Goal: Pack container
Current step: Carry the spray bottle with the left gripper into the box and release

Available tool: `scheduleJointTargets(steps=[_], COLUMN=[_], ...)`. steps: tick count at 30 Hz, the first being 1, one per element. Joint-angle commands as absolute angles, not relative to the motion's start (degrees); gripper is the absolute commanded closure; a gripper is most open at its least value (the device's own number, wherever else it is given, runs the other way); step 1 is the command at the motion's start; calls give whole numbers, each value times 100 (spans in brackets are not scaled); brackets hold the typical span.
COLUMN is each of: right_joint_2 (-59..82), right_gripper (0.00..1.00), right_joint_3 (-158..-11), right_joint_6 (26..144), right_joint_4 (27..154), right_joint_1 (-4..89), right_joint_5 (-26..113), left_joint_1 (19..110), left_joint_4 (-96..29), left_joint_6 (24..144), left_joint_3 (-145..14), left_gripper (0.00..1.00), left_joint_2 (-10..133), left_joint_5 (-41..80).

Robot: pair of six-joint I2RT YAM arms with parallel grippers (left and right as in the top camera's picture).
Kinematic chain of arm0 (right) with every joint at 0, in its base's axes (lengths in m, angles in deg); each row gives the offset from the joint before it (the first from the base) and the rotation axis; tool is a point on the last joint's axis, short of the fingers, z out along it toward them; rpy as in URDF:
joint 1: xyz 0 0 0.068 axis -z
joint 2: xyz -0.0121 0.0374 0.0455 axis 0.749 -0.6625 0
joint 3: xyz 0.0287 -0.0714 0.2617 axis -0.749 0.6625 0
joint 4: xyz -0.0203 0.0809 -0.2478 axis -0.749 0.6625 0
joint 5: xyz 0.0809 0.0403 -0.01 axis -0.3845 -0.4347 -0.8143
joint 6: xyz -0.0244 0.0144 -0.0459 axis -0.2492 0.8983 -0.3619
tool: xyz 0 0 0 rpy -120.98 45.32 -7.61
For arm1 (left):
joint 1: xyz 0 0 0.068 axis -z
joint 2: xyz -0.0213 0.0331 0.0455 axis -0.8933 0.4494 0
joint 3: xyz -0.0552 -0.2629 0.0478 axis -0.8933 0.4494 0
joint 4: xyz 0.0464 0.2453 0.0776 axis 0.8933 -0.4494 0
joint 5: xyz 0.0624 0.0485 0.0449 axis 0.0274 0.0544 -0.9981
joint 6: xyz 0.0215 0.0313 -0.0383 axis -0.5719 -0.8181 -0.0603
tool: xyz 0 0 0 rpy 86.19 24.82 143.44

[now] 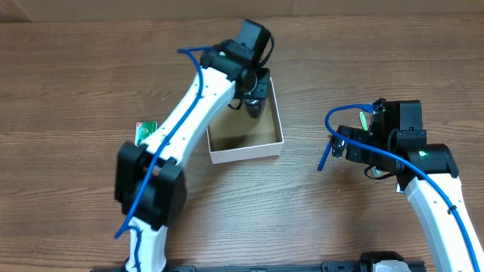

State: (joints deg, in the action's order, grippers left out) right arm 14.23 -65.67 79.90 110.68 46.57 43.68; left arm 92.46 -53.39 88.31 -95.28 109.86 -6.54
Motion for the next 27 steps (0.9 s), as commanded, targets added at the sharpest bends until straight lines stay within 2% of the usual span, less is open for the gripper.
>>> scheduleJointTargets(steps=[1,4,6,9,12,13,14,15,23,25,27], right_joint_2=[1432,1434,1434,1434,1432,1432,1434,1432,1434,1432,1432], right_gripper=[0,0,0,0,0,0,0,0,0,0,0], right_joint_3=[-6709,-6709,-6709,-6709,-6709,-6709,-6709,-6709,-6709,-6709,-6709], right_joint_6=[7997,7997,7997,7997,7997,7997,7997,7997,7997,7997,7994], right_joint_4=[11061,11061,11061,11059,11061,11066,11074,11077,11079,11077,11077], right_joint_1=[4631,4631,4631,4631,4631,4631,4631,4631,4631,4631,4631], right_joint_5=[4315,4315,4315,4315,4313,4313,4313,4313,4315,4315,4315], left_joint_1=[9275,9286,9297,9301,9299,9299,9301,9299,9301,9301,9306], left_joint_4=[-5009,-4985,-5009,-5051,-5119,-5167,-5228,-5296,-6170,-6375,-6745], left_joint_6=[8908,8905,8905,8905,8905,8905,8905,8908,9205,9297,9491], left_joint_3=[-9587,-9587,-9587,-9587,-9587,-9587,-9587,-9587,-9589,-9589,-9589], left_gripper=[96,95,86,51,25,12,4,0,0,6,25], left_joint_2=[11174,11262,11295,11301,11301,11299,11290,11277,10715,10501,10254], left_joint_5=[-711,-711,-711,-709,-709,-711,-711,-711,-713,-667,-670])
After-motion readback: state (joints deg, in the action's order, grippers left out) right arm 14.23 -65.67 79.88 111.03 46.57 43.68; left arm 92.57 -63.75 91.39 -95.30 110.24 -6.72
